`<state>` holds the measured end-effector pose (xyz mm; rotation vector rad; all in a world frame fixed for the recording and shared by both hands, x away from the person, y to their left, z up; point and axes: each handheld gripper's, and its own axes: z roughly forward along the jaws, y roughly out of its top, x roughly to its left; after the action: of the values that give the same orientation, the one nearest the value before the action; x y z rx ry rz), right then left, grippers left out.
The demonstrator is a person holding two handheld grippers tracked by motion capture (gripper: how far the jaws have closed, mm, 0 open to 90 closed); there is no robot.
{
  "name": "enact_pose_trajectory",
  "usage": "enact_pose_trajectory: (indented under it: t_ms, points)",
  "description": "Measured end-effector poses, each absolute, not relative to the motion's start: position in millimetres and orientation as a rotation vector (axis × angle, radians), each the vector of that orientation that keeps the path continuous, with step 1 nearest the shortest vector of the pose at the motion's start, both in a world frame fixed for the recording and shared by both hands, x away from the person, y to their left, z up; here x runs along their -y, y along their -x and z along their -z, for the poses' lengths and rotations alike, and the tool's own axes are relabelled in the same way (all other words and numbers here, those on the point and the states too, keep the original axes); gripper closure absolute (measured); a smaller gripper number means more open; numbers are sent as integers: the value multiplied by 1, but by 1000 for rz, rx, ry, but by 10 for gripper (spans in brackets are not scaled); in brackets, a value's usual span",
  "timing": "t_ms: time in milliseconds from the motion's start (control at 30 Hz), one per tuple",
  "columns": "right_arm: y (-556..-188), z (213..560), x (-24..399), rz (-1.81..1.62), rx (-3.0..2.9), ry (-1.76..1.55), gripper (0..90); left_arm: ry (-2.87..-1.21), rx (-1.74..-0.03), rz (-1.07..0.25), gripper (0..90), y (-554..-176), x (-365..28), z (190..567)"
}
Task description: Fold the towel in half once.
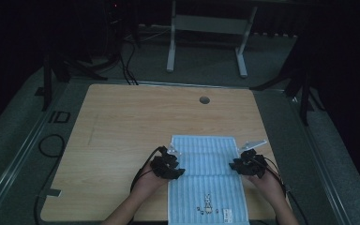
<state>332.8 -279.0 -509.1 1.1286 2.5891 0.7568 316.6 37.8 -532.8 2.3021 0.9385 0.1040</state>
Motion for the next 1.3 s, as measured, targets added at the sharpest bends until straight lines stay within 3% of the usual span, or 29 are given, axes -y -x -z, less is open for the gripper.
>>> enact_pose_trajectory:
  t_ms: [200,533,1300]
  points:
    - [-342,527,276,-721,-2615,-1161,655,-2296,-963,-109,596,-326,-44,537]
    - [-371,526,259,-696,-2634,-1165,581,-2285,-1024,-141,597,-353,-58,537]
    - [-435,524,226,-634,-2653,-1220,528,-2302,-1122,-205,595,-400,-71,534]
